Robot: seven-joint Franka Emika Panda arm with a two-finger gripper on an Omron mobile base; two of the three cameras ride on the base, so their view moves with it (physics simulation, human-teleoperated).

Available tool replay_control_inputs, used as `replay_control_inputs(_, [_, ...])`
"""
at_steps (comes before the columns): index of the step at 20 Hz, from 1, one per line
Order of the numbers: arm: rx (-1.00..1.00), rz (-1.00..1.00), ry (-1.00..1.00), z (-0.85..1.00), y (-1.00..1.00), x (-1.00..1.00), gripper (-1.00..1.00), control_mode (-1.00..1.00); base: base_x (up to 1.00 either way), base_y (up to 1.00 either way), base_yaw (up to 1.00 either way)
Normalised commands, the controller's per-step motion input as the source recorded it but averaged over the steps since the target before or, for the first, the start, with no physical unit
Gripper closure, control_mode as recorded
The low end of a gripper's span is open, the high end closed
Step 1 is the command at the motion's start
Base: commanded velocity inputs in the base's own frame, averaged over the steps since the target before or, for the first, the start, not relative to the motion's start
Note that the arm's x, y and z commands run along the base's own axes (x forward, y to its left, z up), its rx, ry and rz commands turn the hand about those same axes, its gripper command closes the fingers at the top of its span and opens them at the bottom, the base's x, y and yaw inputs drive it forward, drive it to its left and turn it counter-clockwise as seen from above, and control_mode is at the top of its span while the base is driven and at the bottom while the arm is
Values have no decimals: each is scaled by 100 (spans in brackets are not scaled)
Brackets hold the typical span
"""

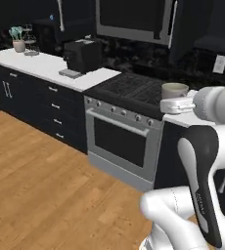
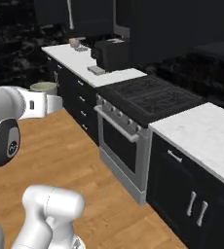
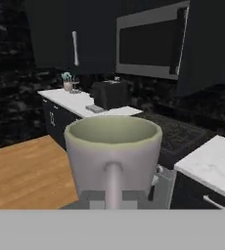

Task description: Gather all objects into one cabinet and sort the glasses and bowls to opposite sides.

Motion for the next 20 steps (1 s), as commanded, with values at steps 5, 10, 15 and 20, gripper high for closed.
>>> replay_control_inputs(5, [0,0,0,0,0,0,100,100,7,45,82])
replay_control_inputs(10, [0,0,0,0,0,0,100,100,32,35,52])
replay_control_inputs(15, [0,0,0,0,0,0,100,100,77,39,28])
replay_control_inputs(20, [0,0,0,0,0,0,100,100,100,41,8])
